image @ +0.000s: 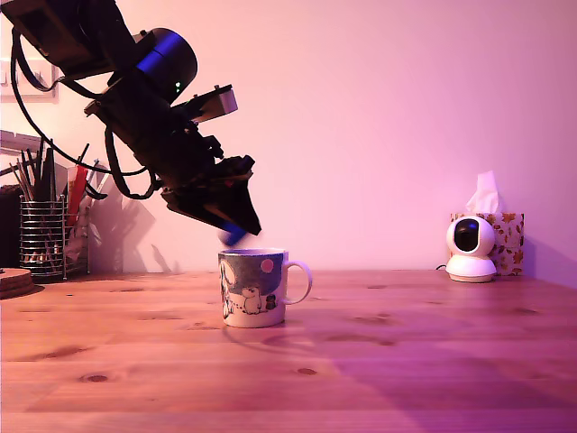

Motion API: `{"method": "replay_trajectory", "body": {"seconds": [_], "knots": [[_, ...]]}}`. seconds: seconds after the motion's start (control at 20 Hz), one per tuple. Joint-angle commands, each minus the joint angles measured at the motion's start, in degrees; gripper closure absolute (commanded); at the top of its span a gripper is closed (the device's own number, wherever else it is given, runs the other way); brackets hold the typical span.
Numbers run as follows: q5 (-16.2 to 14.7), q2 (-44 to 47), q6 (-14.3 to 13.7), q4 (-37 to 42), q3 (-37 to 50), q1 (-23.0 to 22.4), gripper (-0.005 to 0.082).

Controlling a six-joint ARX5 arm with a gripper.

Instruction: Pick up the coffee capsules on the table and drop them inside the coffee cup

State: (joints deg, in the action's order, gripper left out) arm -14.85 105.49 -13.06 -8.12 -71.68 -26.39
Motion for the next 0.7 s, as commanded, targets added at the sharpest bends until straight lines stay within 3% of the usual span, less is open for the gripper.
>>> {"method": "replay_trajectory", "body": {"seconds": [0.0, 0.15, 0.5, 0.6, 0.65], "knots": [[0.5, 1.8, -0.7, 0.9, -0.4, -0.6, 0.0153], [0.5, 1.8, -2.0, 1.1, -0.4, -0.7, 0.0153], [1.5, 1.5, -2.0, 0.7, -0.4, -0.7, 0.0154], [1.7, 0.8, -2.0, 0.4, -0.4, -0.7, 0.0218], [1.9, 0.3, -2.0, 0.3, -0.4, -0.7, 0.0309]]}}
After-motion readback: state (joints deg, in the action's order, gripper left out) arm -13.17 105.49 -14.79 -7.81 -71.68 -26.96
